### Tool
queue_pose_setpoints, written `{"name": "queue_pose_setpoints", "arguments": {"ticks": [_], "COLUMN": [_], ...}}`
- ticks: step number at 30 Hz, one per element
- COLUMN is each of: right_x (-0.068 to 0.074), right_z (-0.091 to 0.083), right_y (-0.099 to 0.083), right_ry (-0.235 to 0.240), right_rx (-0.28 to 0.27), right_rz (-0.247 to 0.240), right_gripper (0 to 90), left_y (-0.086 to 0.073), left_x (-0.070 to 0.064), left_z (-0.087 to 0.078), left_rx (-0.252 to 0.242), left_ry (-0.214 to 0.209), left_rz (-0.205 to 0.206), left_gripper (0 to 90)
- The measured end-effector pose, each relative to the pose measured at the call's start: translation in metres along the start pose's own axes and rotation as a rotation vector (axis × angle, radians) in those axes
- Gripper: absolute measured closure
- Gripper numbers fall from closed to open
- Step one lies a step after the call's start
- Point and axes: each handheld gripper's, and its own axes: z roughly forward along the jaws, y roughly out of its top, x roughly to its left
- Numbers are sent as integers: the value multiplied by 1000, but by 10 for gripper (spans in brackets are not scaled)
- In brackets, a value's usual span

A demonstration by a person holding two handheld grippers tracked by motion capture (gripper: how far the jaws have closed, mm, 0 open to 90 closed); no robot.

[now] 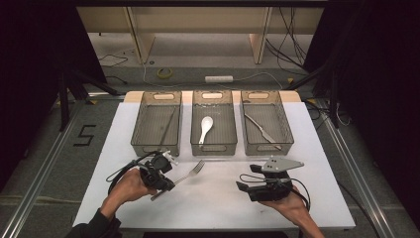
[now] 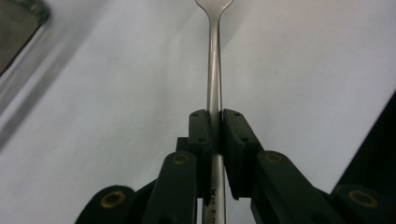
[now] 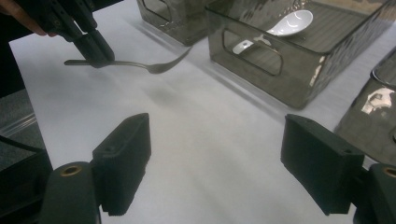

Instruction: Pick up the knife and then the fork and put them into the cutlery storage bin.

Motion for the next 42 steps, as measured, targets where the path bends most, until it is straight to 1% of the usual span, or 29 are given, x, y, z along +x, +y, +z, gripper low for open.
{"name": "queue_pose_setpoints", "arguments": {"ticks": [2, 3, 4, 6, 9, 12, 14, 16, 17, 18, 19, 21, 25, 31, 34, 36, 37, 38, 40, 42], "right_x": [4, 7, 9, 16, 25, 34, 38, 42, 43, 45, 47, 49, 53, 57, 60, 62, 63, 63, 64, 64], "right_z": [1, 2, 2, 4, 7, 12, 15, 19, 21, 24, 26, 29, 38, 50, 54, 57, 58, 59, 61, 61], "right_y": [1, 3, 3, 5, 8, 10, 10, 10, 10, 10, 10, 10, 9, 8, 8, 8, 7, 7, 6, 5], "right_ry": [3, 4, 5, 9, 14, 20, 23, 18, 19, 24, 25, 25, 32, 11, -12, -18, -28, -28, -44, -48], "right_rx": [-7, -11, -11, -11, -7, 9, 22, 40, 53, 62, 66, 81, 108, 140, 146, 155, 158, 162, 168, 169], "right_rz": [-25, -49, -58, -99, -166, -229, -258, -296, -314, -327, -338, -370, -401, -463, -509, -541, -553, -565, -590, -607], "right_gripper": [252, 252, 251, 252, 254, 267, 273, 275, 275, 280, 284, 288, 313, 354, 399, 431, 443, 467, 514, 558], "left_y": [6, 9, 12, 19, 30, 41, 47, 53, 56, 58, 59, 63, 69, 75, 77, 78, 78, 79, 79, 80], "left_x": [-6, -7, -10, -16, -23, -28, -32, -36, -38, -39, -41, -45, -51, -60, -63, -64, -65, -65, -65, -66], "left_z": [-1, -1, 0, 1, 5, 11, 14, 16, 16, 17, 17, 17, 16, 14, 13, 12, 13, 12, 12, 13], "left_rx": [0, -1, 5, -1, 24, 35, 49, 51, 59, 58, 59, 67, 61, 78, 82, 80, 71, 79, 91, 93], "left_ry": [-8, -14, -25, -35, -48, -76, -79, -85, -86, -87, -89, -88, -87, -93, -97, -102, -106, -106, -109, -112], "left_rz": [18, 25, 35, 50, 85, 101, 118, 123, 138, 143, 145, 164, 180, 207, 220, 221, 211, 226, 231, 234], "left_gripper": [820, 820, 821, 821, 820, 820, 820, 820, 820, 820, 820, 820, 820, 820, 820, 820, 820, 820, 820, 820]}}
